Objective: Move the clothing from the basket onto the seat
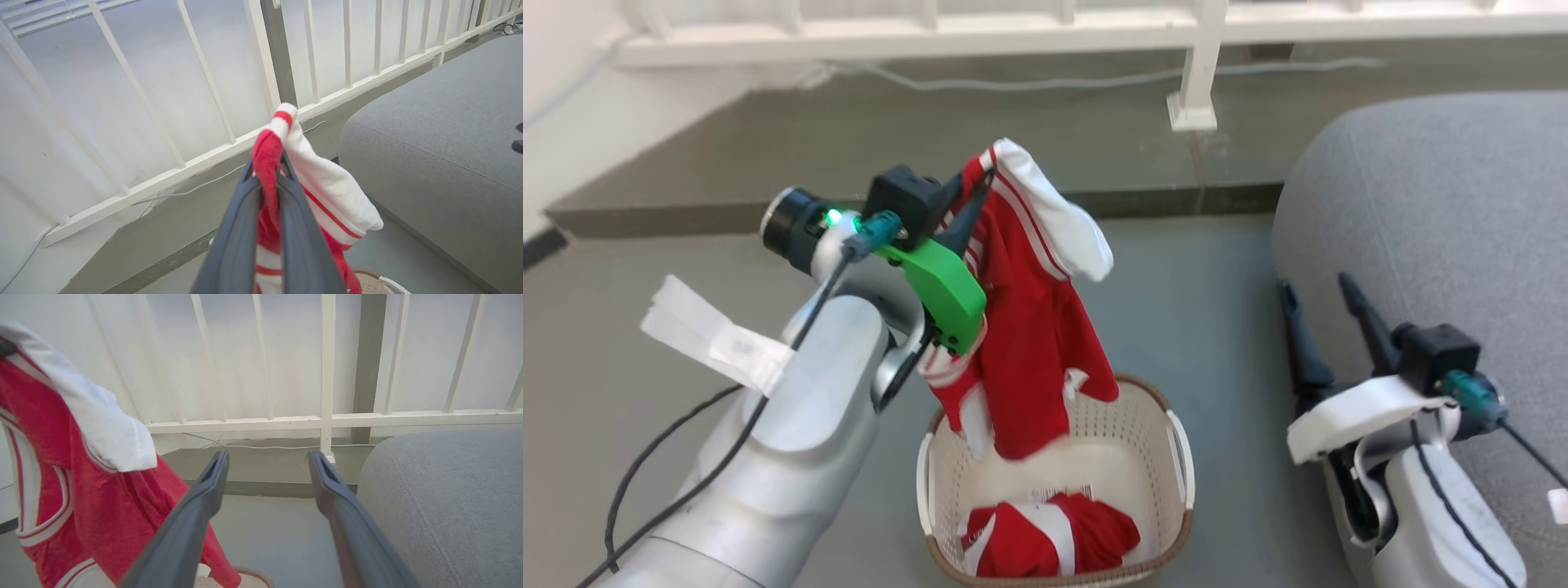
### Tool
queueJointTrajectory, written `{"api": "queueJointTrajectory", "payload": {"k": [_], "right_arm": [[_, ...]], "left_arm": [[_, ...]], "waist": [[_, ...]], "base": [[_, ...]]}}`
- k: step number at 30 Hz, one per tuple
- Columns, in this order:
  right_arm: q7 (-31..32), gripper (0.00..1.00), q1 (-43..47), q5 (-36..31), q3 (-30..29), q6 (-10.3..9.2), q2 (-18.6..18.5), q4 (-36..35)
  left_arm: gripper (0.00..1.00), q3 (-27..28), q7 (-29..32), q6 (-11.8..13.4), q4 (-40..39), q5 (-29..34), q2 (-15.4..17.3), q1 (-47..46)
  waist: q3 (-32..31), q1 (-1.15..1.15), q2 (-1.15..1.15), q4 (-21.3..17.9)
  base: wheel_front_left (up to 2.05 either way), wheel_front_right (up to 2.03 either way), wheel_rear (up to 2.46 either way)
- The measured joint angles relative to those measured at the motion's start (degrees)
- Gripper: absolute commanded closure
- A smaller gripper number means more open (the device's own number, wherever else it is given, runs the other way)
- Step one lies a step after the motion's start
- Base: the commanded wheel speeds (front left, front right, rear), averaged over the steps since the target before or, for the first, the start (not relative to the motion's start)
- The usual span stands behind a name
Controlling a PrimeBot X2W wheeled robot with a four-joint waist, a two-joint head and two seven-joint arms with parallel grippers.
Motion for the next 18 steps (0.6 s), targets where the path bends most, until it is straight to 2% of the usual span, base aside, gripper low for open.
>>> {"api": "queueJointTrajectory", "payload": {"k": [11, 18], "right_arm": [[0.0, 0.00, 0.7, -0.1, 10.3, 2.76, 0.0, 2.9], [0.0, 0.00, 0.5, 1.7, 18.2, 3.28, 0.0, 5.1]], "left_arm": [[1.00, -2.5, 2.4, 0.0, -2.3, -2.2, -1.1, 0.5], [1.00, -3.1, 2.6, 0.0, -5.2, -2.4, -1.2, 0.2]], "waist": [[-6.4, 0.00, 0.00, 2.5], [-7.9, 0.00, 0.00, 4.5]], "base": [[0.00, 0.00, 0.00], [0.00, 0.00, 0.00]]}}
